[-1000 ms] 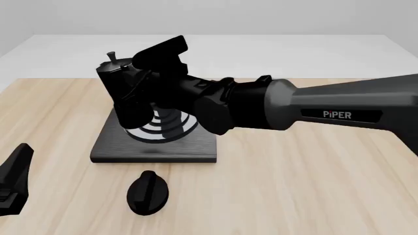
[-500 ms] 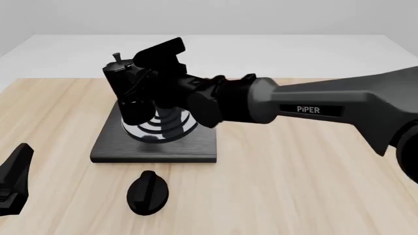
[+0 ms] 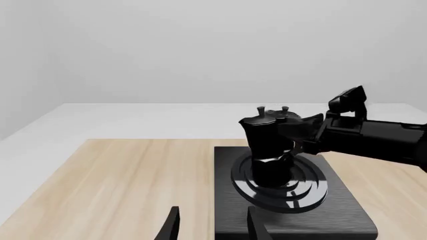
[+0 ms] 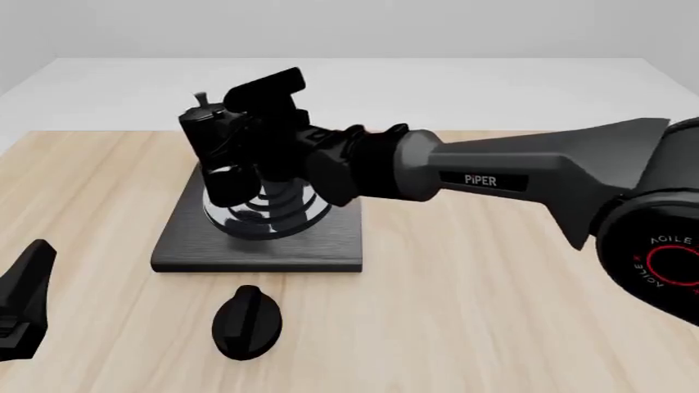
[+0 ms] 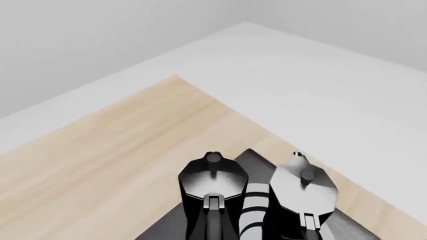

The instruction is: Put both moka pots on the stove.

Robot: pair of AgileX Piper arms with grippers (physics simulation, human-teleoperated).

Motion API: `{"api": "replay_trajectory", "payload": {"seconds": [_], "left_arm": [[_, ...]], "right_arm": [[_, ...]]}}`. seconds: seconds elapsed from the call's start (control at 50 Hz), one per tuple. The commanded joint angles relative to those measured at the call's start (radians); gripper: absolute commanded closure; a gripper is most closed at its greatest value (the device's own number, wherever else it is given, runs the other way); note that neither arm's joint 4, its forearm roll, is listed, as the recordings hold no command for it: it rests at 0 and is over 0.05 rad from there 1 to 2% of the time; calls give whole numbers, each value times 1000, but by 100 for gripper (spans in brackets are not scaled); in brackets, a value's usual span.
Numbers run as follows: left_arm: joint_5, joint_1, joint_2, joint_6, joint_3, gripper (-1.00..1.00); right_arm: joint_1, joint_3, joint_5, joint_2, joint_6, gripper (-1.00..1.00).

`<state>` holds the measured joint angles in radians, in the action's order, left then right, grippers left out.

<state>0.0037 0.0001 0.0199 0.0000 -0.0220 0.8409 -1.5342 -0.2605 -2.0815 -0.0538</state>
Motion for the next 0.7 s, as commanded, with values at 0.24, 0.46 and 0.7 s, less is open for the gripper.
{"api": "replay_trajectory", "payload": {"seconds": [0.24,0.46,0.7], "left_arm": [[0,0,0,0,0,-100],[0,0,0,0,0,-100],[0,0,0,0,0,-100]], "right_arm": [[-12,-66,1,-29,-24,100],[-15,-58,-3,-31,-27,100],[-15,-46,-8,-34,-30,100]]}}
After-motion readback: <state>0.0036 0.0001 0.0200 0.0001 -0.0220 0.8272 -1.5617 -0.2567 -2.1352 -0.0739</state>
